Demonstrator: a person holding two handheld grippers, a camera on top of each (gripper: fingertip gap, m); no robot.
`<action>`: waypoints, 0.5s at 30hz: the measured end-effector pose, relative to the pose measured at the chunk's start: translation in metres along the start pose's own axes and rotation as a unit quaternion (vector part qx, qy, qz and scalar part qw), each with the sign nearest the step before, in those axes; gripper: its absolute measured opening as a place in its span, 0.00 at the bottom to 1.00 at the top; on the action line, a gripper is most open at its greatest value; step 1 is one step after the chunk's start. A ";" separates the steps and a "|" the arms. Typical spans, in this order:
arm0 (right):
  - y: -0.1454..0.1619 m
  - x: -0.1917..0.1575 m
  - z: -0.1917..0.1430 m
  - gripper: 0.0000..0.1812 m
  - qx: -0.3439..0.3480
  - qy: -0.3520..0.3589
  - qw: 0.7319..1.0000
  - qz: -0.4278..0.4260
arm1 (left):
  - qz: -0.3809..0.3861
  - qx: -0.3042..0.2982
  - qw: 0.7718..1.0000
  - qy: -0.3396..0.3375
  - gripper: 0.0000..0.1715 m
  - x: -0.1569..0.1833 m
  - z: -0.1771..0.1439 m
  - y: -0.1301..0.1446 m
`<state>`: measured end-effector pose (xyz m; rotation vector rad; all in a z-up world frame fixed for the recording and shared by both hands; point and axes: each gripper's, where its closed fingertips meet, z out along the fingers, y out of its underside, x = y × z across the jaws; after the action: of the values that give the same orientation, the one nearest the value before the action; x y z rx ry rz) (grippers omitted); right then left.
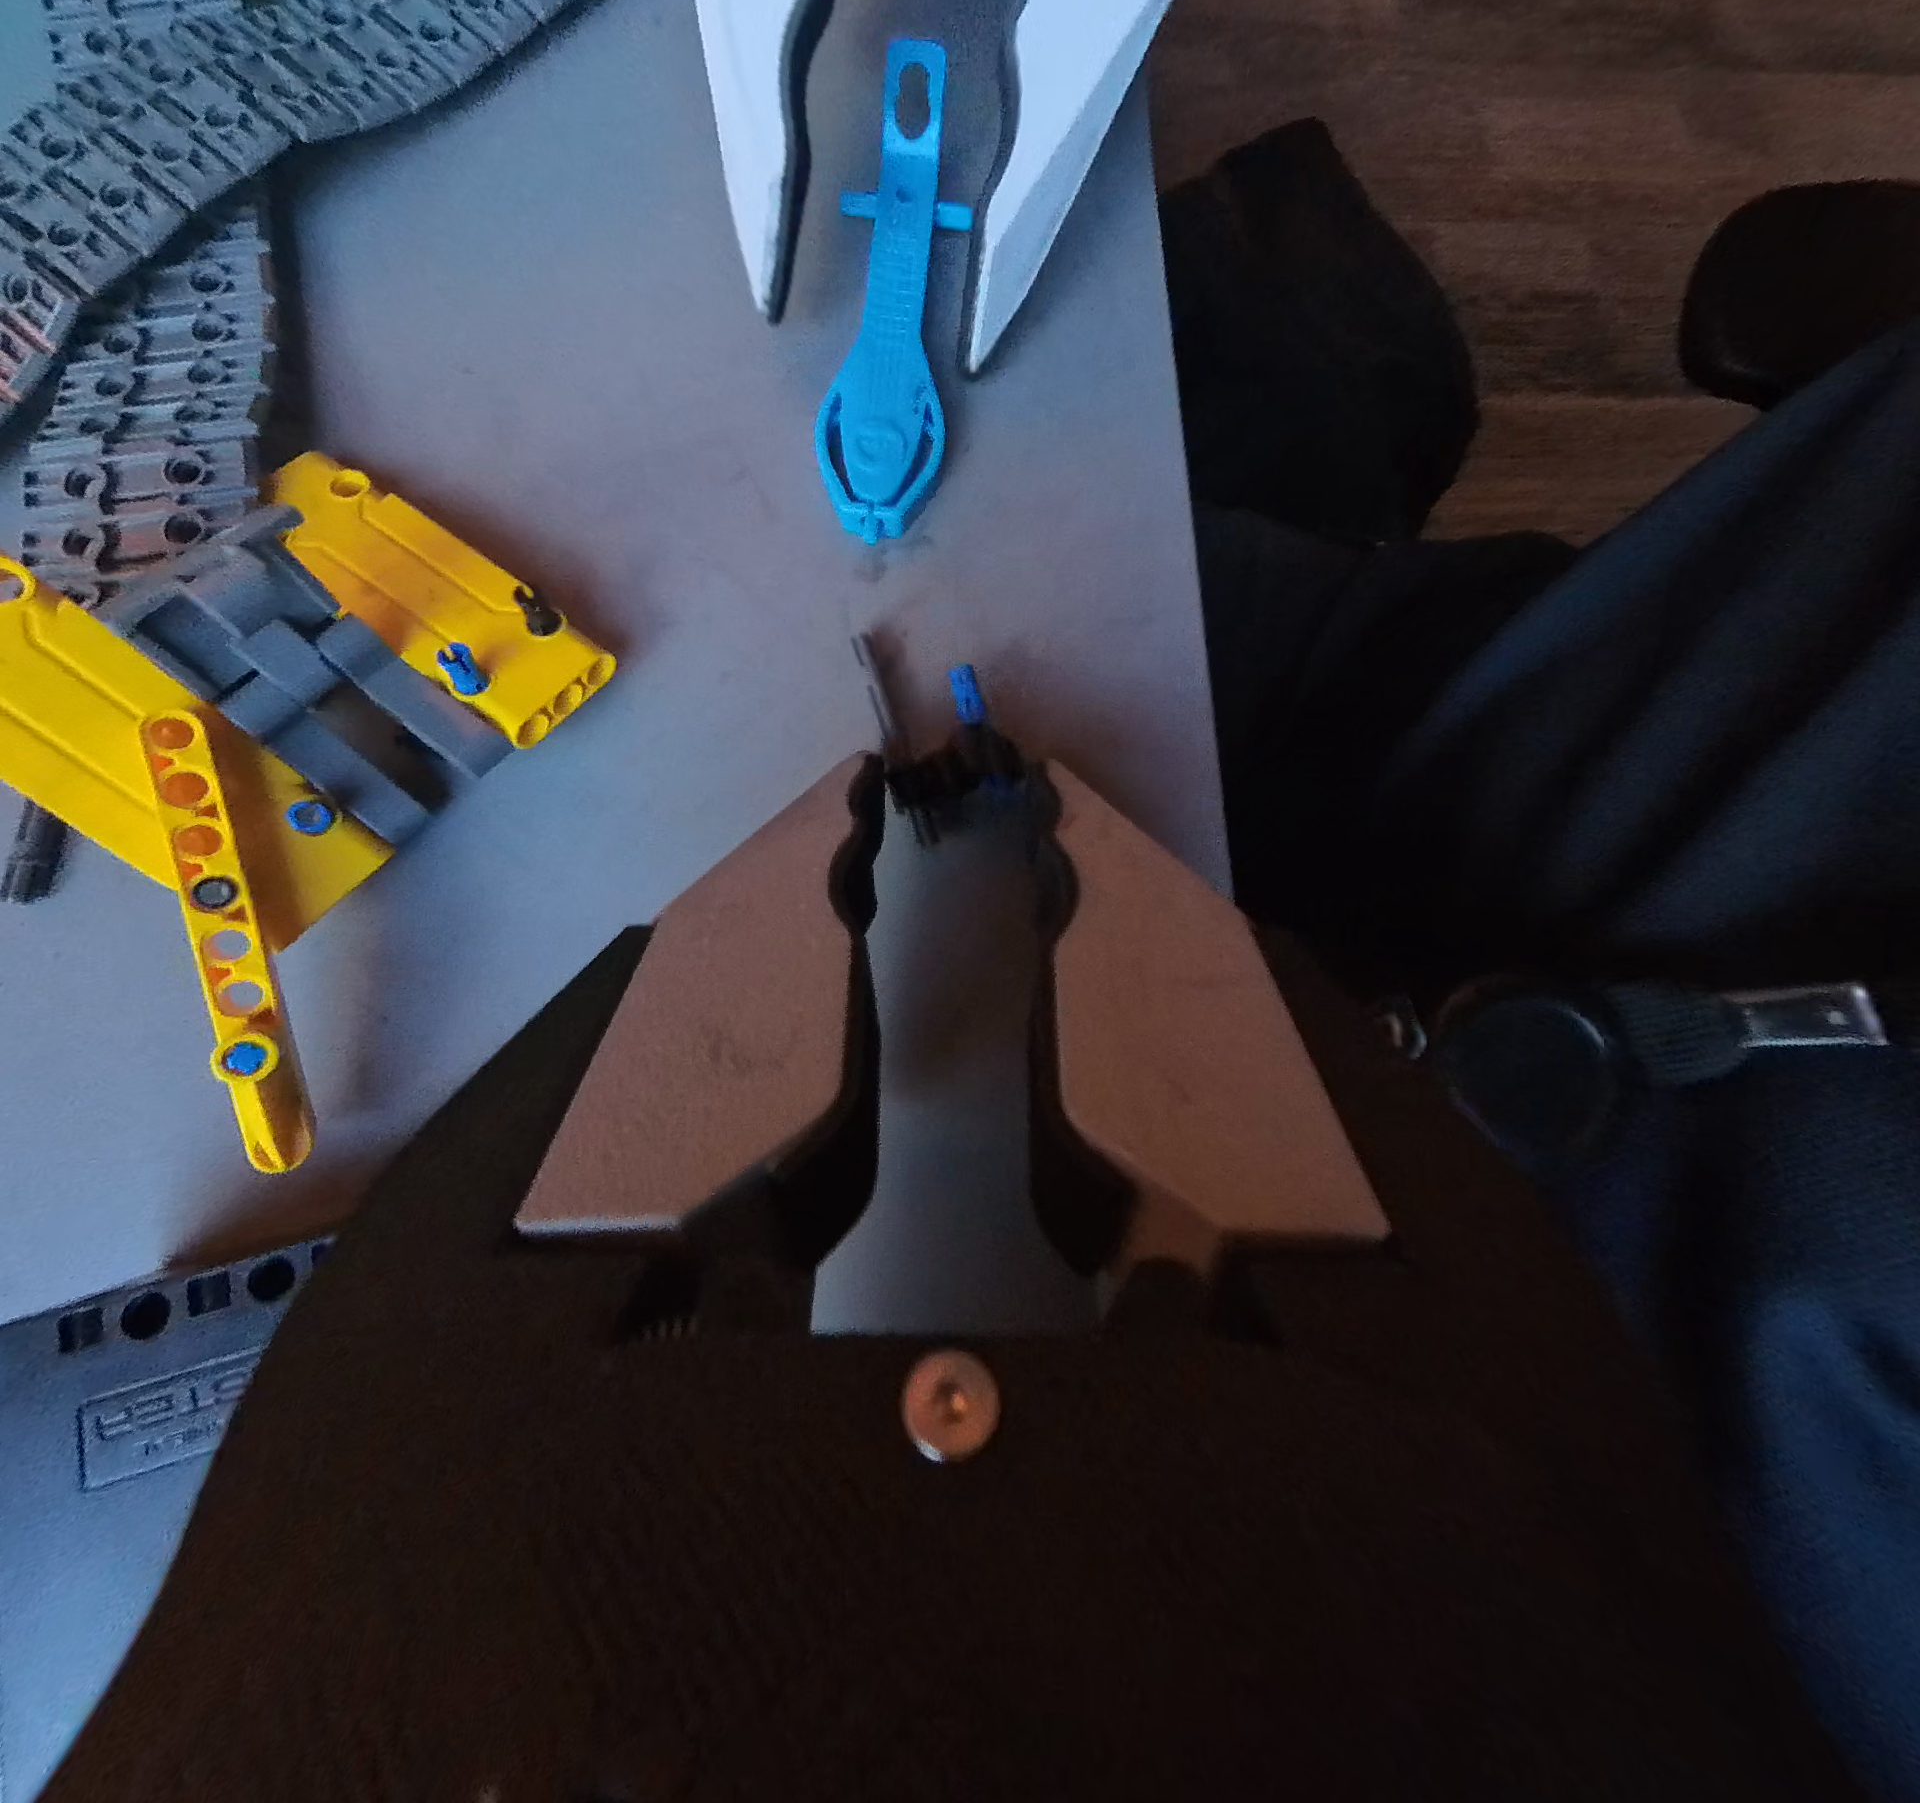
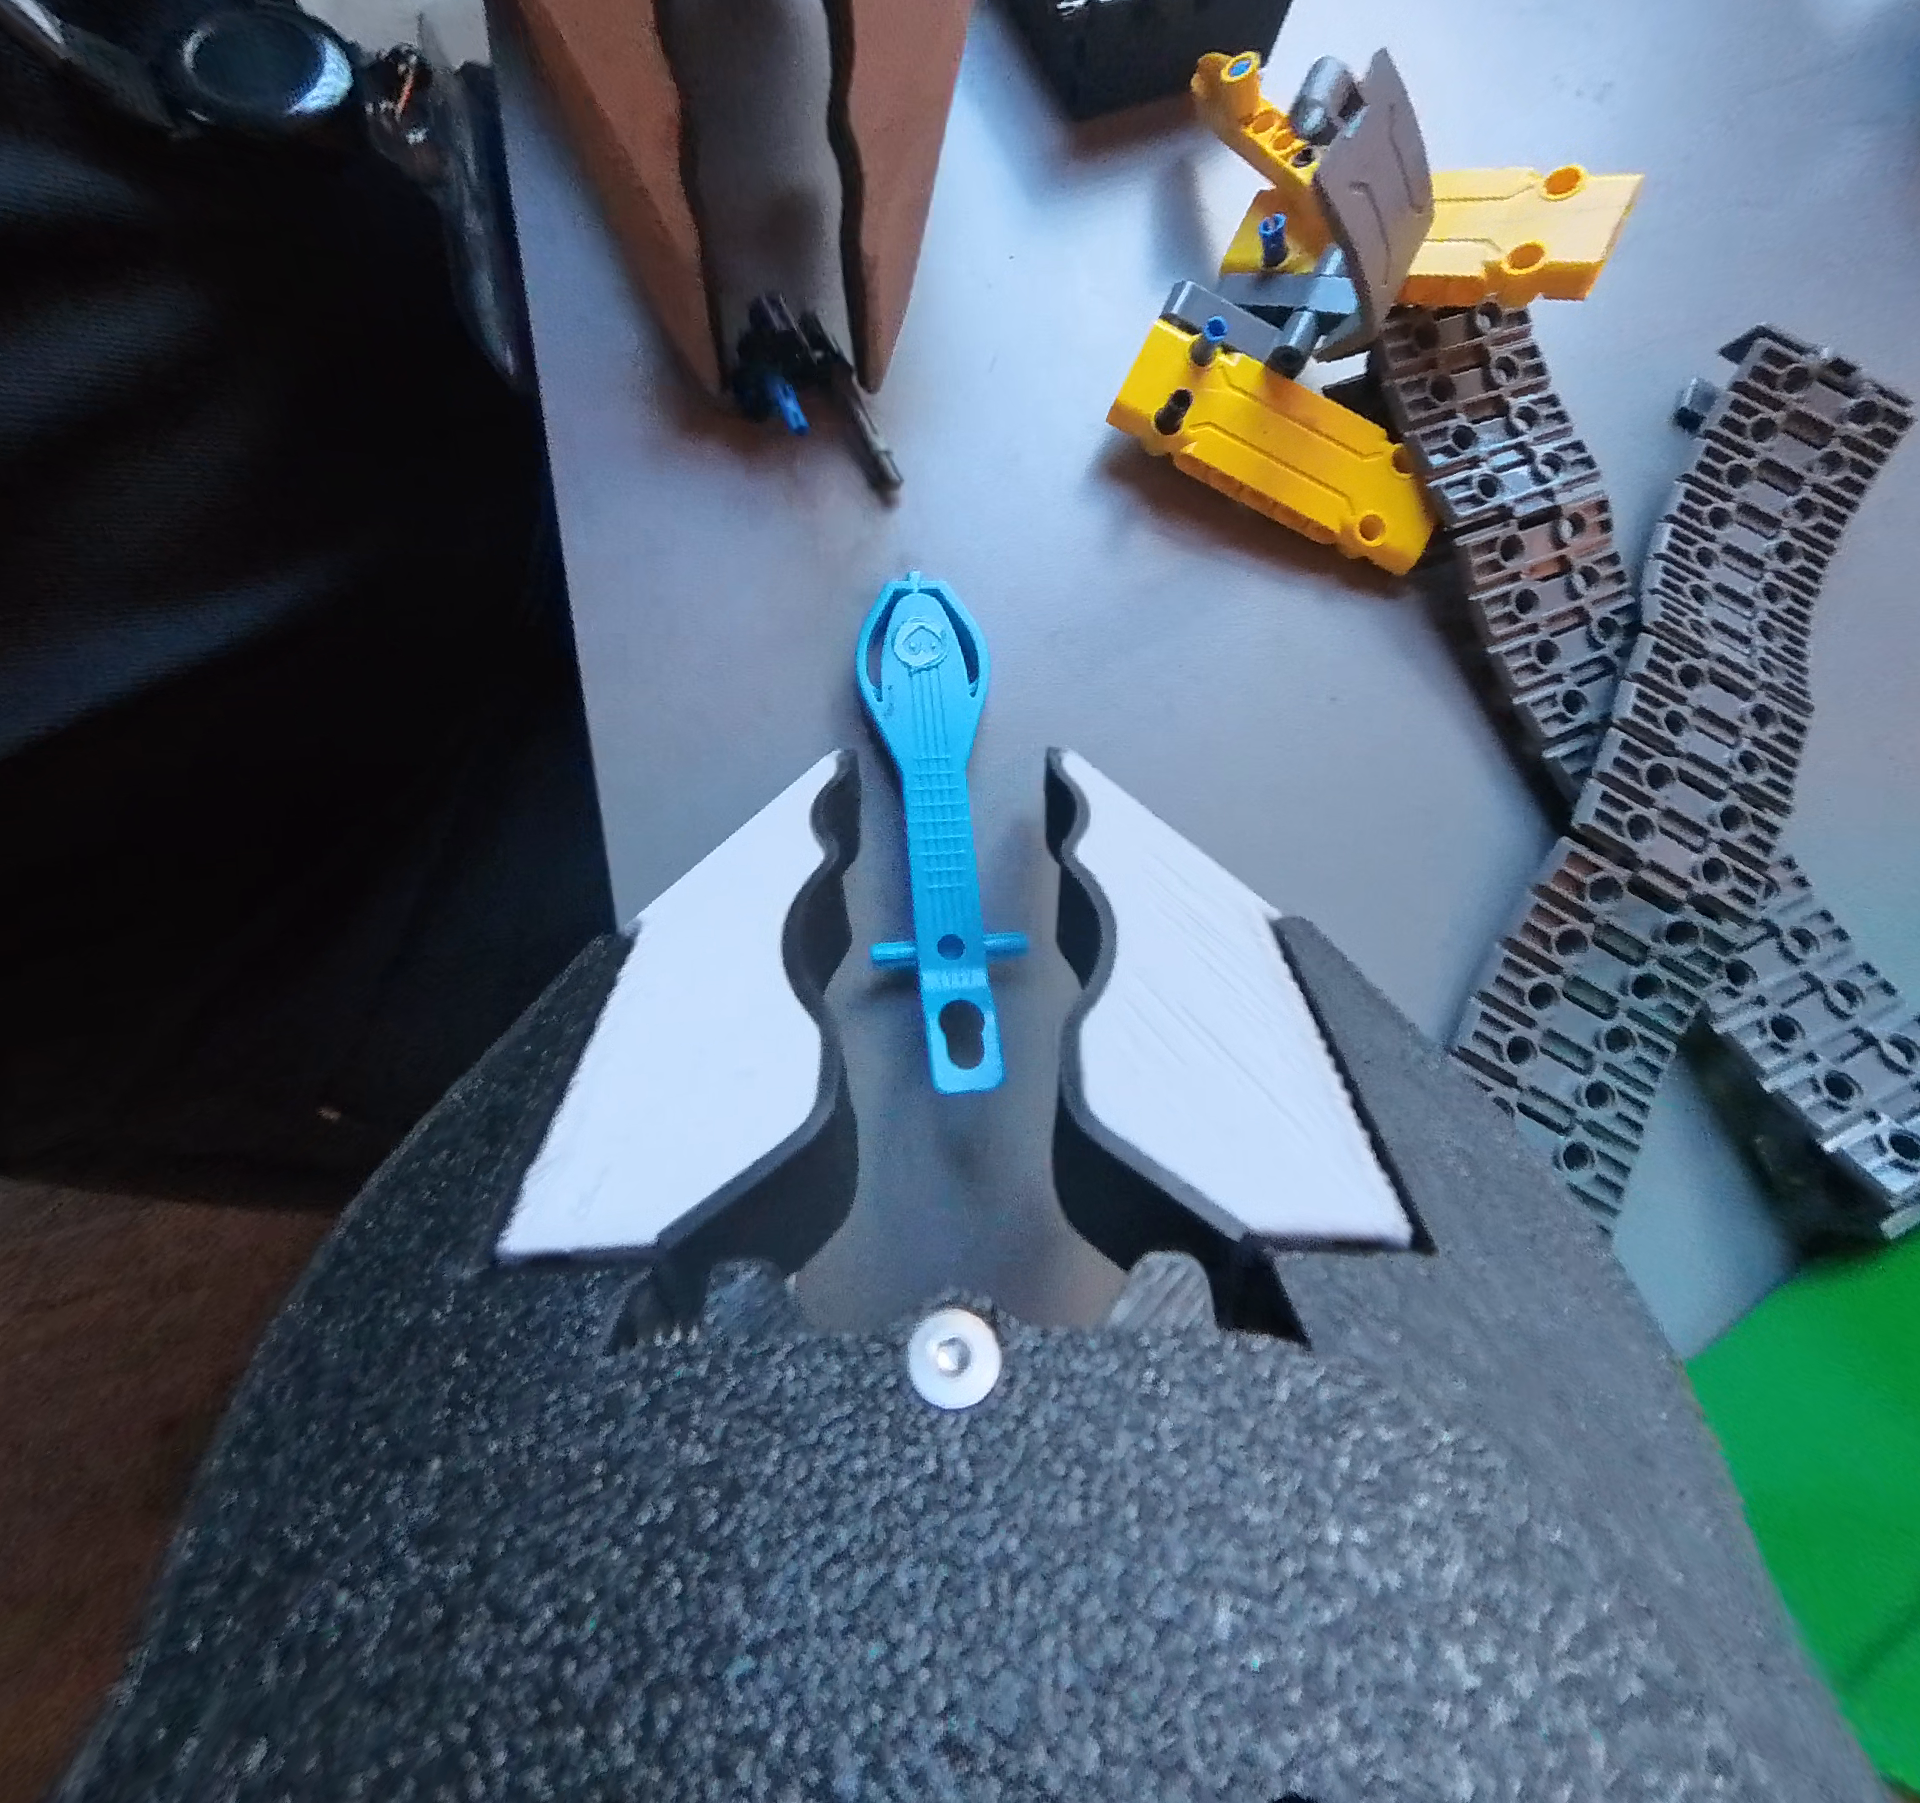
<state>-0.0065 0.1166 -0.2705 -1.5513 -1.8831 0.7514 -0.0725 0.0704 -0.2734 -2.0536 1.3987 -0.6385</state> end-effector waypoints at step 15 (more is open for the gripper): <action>-0.056 -0.018 0.011 0.13 0.120 0.110 0.978 0.132 | -0.025 0.019 0.999 -0.016 0.19 0.000 -0.010 0.011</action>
<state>-0.0483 0.0892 -0.2380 -1.6694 -1.3897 0.8478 -0.0861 0.0651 -0.2738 -2.0657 1.3107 -0.6448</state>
